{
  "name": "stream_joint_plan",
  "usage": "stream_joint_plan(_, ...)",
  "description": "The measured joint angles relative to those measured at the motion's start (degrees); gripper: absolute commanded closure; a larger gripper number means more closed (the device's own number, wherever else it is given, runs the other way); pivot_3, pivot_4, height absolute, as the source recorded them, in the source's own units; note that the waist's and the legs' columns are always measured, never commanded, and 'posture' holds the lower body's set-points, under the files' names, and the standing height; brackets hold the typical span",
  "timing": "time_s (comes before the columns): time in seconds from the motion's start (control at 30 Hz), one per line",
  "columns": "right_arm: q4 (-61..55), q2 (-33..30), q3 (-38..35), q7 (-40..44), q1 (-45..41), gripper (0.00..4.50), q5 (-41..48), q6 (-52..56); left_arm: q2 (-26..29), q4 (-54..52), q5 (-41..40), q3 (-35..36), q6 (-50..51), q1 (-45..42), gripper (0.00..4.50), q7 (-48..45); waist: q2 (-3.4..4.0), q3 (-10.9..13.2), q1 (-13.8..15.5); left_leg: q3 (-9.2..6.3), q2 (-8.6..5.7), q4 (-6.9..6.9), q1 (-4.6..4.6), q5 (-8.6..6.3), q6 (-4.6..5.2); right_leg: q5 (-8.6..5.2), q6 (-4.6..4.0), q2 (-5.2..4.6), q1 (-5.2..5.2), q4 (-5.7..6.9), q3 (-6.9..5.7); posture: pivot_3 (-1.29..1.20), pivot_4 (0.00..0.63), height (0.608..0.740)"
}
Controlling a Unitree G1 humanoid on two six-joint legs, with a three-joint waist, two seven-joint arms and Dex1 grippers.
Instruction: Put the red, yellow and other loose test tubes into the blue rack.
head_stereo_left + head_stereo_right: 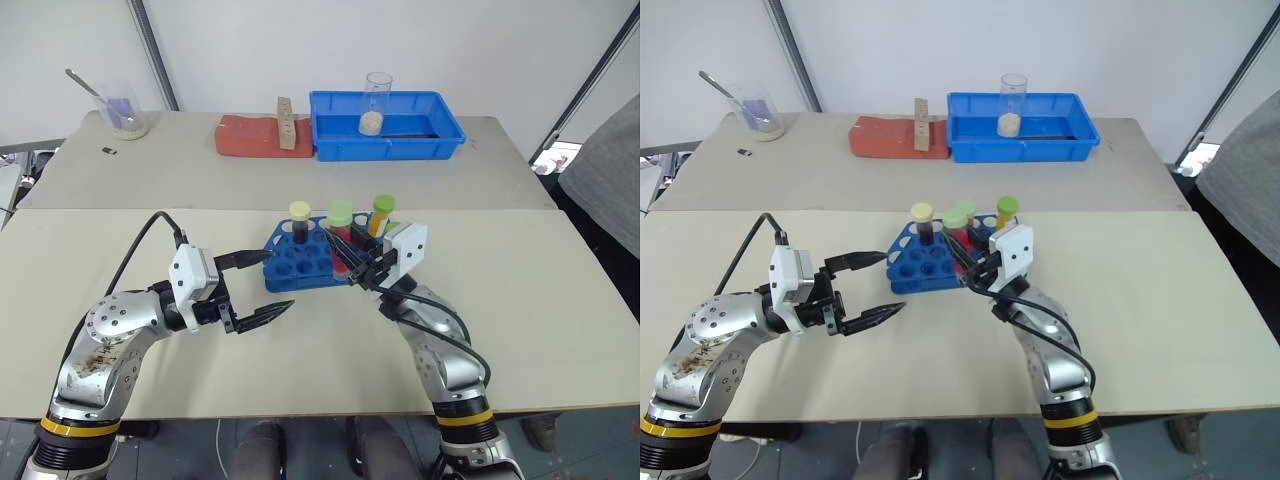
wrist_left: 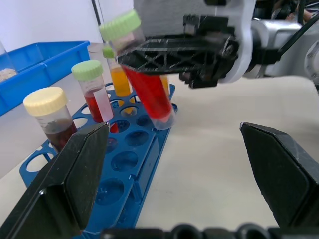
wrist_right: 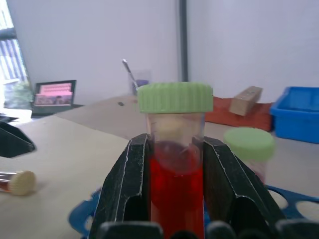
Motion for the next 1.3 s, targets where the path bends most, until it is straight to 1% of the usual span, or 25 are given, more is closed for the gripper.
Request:
stream_joint_plan(0.17,4.6,1.6,-0.6,-2.4,-1.5,3.47,-1.4,-4.8,0.0,-1.0,-1.2,-0.2,1.1,0.0,0.0,-0.1,0.0,0.0,-0.1,-0.01,0.01,-0.01,0.02,0.0,0.0,0.0,-0.03,0.01,0.0,0.02,0.0,0.0,0.15,0.74)
stream_joint_plan(0.33,5.9,2.9,-0.8,-3.7,-2.0,3.47,-1.5,-5.9,0.0,-1.5,-1.6,-0.3,1.3,0.0,0.0,-0.1,0.0,0.0,-0.1,-0.01,0.02,-0.02,0.03,0.0,0.0,0.0,-0.05,0.01,0.0,0.02,0.0,0.0,0.15,0.74)
stream_joint_plan(0.5,7.2,2.9,-0.9,-4.5,-2.1,3.48,-1.8,-7.2,0.0,-1.5,-1.7,-0.5,2.3,0.0,0.0,-0.1,0.0,0.0,-0.1,-0.01,0.01,-0.02,0.03,0.0,0.0,0.0,-0.05,0.0,0.01,0.02,0.0,0.0,0.15,0.74)
stream_joint_plan(0.83,12.7,3.8,-0.4,-7.3,-2.8,3.48,-5.4,-15.2,0.0,-1.6,-1.7,-0.7,2.5,-0.2,0.0,-0.2,0.01,0.0,-0.1,-0.01,0.01,-0.02,0.12,0.0,0.0,-0.01,-0.07,0.0,0.06,0.04,0.0,0.0,0.15,0.74)
stream_joint_plan(0.97,15.6,4.1,-0.4,-8.2,-2.9,3.48,-6.2,-15.8,0.0,-1.6,-1.7,-0.7,2.7,-0.3,0.0,-0.2,0.01,0.0,-0.1,0.0,0.0,-0.02,0.11,0.0,0.0,-0.01,-0.07,-0.01,0.06,0.04,0.01,0.0,0.15,0.74)
stream_joint_plan(1.27,17.0,4.7,-0.3,-9.2,-2.5,3.48,-7.0,-18.6,-0.1,-2.6,-1.7,-0.7,3.6,-1.0,0.0,0.5,0.01,0.0,-0.1,-0.01,0.01,-0.02,0.12,0.0,0.0,-0.01,-0.07,-0.01,0.06,0.05,0.0,0.0,0.15,0.74)
stream_joint_plan(1.3,16.9,4.6,-0.2,-9.0,-1.9,2.98,-7.0,-18.9,-0.1,-2.6,-1.7,-0.8,3.7,-1.0,0.0,0.9,0.01,0.0,-0.1,-0.01,0.01,-0.03,0.12,0.0,0.0,-0.01,-0.07,0.0,0.06,0.05,0.01,0.0,0.15,0.74)
